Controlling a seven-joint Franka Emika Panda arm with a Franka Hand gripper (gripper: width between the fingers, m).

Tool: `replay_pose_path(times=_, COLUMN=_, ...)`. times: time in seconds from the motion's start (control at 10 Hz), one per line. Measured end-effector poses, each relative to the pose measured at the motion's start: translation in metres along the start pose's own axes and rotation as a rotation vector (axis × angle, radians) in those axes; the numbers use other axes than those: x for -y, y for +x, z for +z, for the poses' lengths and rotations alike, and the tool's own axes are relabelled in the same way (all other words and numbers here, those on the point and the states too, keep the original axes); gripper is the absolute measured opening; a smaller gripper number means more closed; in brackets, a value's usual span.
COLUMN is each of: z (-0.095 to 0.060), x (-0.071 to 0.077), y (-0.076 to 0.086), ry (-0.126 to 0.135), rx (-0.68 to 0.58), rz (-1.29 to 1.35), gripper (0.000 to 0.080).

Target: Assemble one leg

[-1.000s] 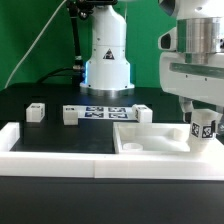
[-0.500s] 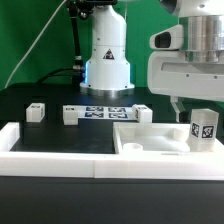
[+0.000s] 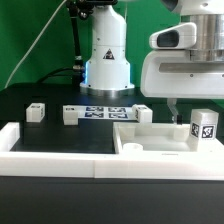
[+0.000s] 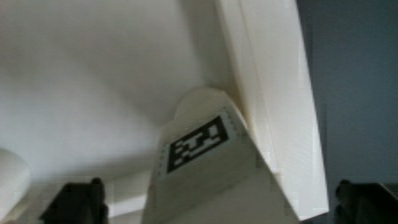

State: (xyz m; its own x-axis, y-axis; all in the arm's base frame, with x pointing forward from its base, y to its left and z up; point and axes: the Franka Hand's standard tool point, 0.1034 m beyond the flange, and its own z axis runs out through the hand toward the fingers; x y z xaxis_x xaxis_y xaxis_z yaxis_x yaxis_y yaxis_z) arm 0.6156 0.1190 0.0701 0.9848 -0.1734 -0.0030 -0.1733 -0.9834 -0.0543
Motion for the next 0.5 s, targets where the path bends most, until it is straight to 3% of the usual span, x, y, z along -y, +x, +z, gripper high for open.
replay_pose_path(times=0.1, z=-0.0004, x=0.0, y=0.0004, ry=-0.014, rx=-0.003, rz=-0.092, gripper=0.0649)
replay_pose_path(times=0.4, z=-0.0003, x=0.0011, y=-0.0004, ry=-0.022, rx=-0.004, rz=-0.221, gripper=0.0641)
replay_pose_path(times=0.5, z=-0.0002, x=-0.001, y=0.0003, ry=-0.026, rx=-0.003, rz=-0.272, gripper=0.0476)
